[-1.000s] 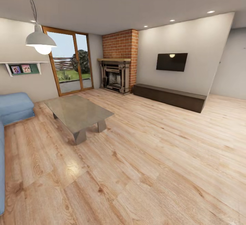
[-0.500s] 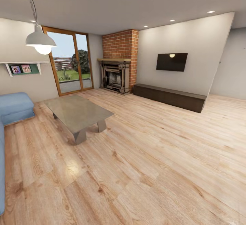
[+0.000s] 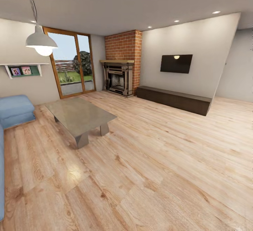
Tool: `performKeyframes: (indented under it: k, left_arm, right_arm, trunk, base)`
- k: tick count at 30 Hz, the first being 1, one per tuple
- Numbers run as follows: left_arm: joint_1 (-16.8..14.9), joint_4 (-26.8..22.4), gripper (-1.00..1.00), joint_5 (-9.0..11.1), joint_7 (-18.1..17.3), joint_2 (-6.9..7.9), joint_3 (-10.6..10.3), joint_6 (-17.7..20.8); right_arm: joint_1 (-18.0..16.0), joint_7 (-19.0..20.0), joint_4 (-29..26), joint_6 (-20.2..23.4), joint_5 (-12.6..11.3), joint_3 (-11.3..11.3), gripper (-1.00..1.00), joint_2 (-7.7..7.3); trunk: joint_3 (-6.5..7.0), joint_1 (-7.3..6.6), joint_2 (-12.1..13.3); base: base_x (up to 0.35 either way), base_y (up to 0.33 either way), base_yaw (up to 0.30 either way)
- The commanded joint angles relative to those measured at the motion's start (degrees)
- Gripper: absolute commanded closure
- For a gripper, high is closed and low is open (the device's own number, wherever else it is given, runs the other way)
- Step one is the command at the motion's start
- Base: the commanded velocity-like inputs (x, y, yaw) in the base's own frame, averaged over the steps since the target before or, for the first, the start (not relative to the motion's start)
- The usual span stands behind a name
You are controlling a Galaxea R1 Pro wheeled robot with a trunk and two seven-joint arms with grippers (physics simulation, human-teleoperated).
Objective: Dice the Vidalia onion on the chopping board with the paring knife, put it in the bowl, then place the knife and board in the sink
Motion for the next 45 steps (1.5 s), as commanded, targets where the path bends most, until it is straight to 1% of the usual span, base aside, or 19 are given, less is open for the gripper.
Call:
performKeyframes:
  k: [1, 17, 34, 45]
  left_arm:
    - [0.00, 0.01, -1.00, 0.01, 0.00, 0.01, -0.01, -0.18]
    - [0.00, 0.11, -1.00, -0.03, -0.04, -0.05, 0.00, -0.35]
    - [0.00, 0.11, -1.00, -0.17, -0.04, -0.05, -0.03, -0.35]
    - [0.00, 0.11, -1.00, -0.17, -0.04, -0.06, -0.02, -0.36]
  right_arm:
    - [-0.02, -0.15, 0.08, -0.15, -0.01, -0.02, -1.00, 0.01]
    - [-0.02, -0.15, 0.48, -0.27, -0.11, -0.03, -1.00, -0.05]
    - [-0.02, -0.15, 0.48, -0.31, -0.11, -0.03, -1.00, -0.05]
    - [-0.02, -0.15, 0.46, -0.33, -0.11, -0.03, -1.00, -0.05]
  trunk:
    - [-0.05, 0.00, -0.03]
    - [-0.05, 0.00, -0.03]
    - [-0.05, 0.00, -0.03]
    - [0.12, 0.00, -0.03]
  base:
    - [0.000, 0.000, -0.135]
    - [0.020, 0.000, -0.261]
    - [0.303, -0.001, -0.278]
    - [0.316, -0.068, -0.278]
